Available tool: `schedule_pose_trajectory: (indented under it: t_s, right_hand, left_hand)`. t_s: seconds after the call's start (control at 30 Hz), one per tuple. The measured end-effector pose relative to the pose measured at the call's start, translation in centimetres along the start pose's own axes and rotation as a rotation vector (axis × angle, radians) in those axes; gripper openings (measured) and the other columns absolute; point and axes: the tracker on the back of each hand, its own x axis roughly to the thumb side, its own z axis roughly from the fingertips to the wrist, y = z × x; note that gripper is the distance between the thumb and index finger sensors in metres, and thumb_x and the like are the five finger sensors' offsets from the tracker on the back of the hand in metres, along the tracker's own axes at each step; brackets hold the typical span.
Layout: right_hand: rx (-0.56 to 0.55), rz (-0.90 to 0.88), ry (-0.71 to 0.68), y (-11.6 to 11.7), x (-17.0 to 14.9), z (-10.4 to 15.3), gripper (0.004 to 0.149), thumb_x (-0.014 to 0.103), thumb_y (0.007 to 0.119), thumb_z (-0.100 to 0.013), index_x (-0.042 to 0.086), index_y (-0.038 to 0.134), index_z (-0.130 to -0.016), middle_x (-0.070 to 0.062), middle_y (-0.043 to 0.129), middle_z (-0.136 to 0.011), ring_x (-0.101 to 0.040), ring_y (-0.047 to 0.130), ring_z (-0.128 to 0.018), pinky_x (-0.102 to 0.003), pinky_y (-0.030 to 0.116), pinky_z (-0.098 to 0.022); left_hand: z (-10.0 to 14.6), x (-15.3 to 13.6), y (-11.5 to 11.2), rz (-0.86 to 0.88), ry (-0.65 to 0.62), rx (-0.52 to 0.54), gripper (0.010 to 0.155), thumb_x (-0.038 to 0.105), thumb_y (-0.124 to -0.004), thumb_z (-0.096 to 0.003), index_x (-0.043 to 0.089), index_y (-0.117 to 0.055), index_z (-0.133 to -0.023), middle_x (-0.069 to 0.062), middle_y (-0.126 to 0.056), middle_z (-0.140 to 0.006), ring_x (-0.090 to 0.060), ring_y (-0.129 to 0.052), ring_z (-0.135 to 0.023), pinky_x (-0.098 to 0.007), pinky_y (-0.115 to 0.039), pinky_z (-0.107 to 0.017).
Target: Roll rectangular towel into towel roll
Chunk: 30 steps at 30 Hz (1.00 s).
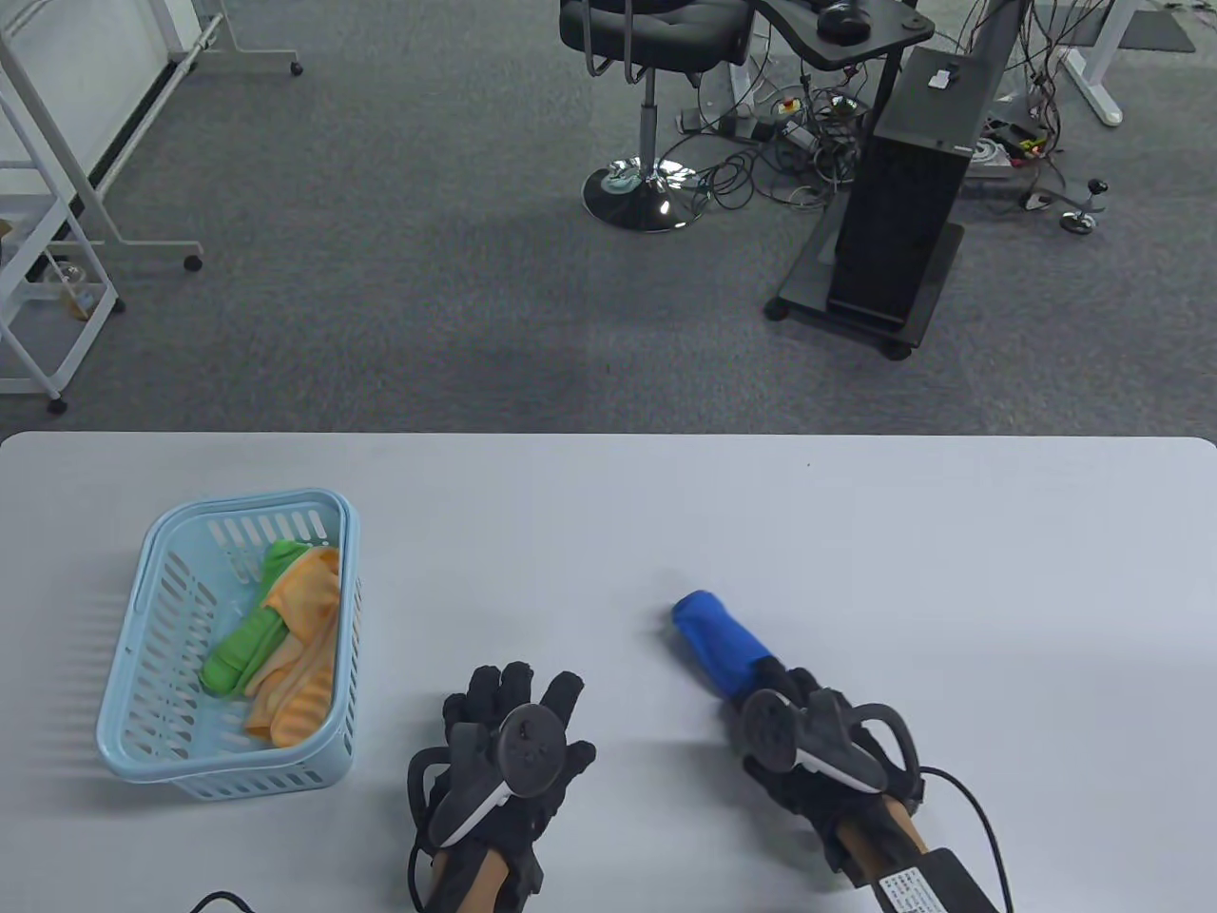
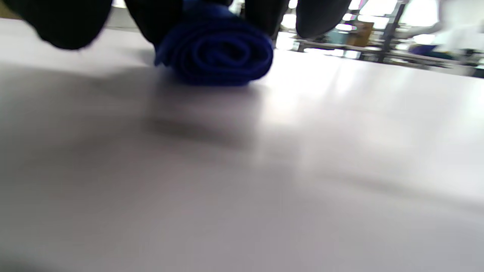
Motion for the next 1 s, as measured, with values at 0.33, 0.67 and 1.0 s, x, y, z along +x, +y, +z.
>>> schedule_pose_trajectory:
  t_s: [0.33,0.67,1.0]
  right_hand:
    - [0.143,-0.096,0.53,1.5,-15.5,-0.6,0.08,0.054,0.07,-0.029,0.036,0.038,-0.101,-0.001,0.009,-0.106,-0.031,0.02,-0.101,-0.06,0.035,-0.073]
    - [0.249,-0.104,0.691,1.9,-20.8,-1.2,0.088,0.058,0.069,-0.029,0.034,0.028,-0.102,-0.001,0.0,-0.104,-0.03,0.007,-0.1,-0.061,0.022,-0.074]
    - [0.221,-0.181,0.761,1.8,-24.2,-2.1,0.088,0.059,0.069,-0.028,0.035,0.029,-0.102,-0.001,0.0,-0.104,-0.029,0.002,-0.099,-0.063,0.012,-0.071]
  left_hand:
    - [0.0,-0.4,0.3,0.028,0.01,-0.035,0.082,0.065,-0.071,-0.0334,0.039,-0.057,-0.109,-0.019,-0.049,-0.118,-0.048,-0.038,-0.108,-0.073,-0.032,-0.07]
    - [-0.2,-0.5,-0.2,0.038,0.033,-0.062,0.081,0.065,-0.07,-0.0342,0.037,-0.057,-0.11,-0.02,-0.049,-0.117,-0.049,-0.038,-0.108,-0.073,-0.033,-0.07]
    - [-0.5,-0.7,-0.9,0.004,0.061,-0.113,0.082,0.065,-0.069,-0.0342,0.037,-0.056,-0.11,-0.02,-0.048,-0.118,-0.049,-0.038,-0.108,-0.073,-0.032,-0.07]
